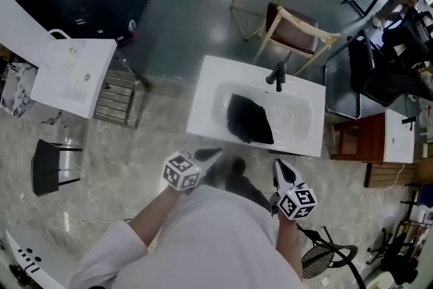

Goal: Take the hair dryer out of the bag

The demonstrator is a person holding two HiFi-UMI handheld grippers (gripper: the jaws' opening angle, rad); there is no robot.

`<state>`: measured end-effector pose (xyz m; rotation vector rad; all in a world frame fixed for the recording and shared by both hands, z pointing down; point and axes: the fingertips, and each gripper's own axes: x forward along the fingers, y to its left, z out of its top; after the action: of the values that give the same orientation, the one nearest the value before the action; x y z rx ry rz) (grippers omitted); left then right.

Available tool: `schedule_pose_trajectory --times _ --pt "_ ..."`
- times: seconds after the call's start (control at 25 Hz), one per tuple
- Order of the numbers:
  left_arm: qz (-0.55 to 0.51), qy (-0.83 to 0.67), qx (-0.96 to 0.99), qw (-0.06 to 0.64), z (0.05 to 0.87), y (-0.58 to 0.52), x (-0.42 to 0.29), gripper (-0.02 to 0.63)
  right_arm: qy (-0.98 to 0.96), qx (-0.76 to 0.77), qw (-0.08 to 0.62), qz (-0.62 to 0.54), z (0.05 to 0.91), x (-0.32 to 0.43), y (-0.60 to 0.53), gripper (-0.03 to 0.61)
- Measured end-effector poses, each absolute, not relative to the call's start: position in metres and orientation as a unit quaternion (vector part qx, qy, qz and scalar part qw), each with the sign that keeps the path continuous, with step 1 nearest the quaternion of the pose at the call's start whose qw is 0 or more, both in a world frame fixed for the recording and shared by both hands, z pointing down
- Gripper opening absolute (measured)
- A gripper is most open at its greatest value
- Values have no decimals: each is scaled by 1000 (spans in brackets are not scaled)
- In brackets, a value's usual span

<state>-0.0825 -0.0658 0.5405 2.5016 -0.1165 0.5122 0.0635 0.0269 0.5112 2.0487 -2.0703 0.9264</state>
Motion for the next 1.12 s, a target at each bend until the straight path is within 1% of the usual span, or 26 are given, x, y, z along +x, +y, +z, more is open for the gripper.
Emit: schedule_pose_trajectory --times 0.28,0.44,0.68,0.92,1.12 --pt "202 -67 931 297 550 -87 -58 2 -695 647 56 308 528 93 -8 5" --pt "201 -91 928 300 548 -103 -42 2 -724 611 92 307 539 108 -31 5" --pt "207 -138 916 315 565 -119 -22 2 -766 531 162 324 584 120 -58 5" --pt "215 -179 900 334 590 -131 0 2 -790 463 188 354 631 129 -87 6" --pt "231 -216 887 335 611 -137 10 2 -804 412 205 375 664 126 -106 6"
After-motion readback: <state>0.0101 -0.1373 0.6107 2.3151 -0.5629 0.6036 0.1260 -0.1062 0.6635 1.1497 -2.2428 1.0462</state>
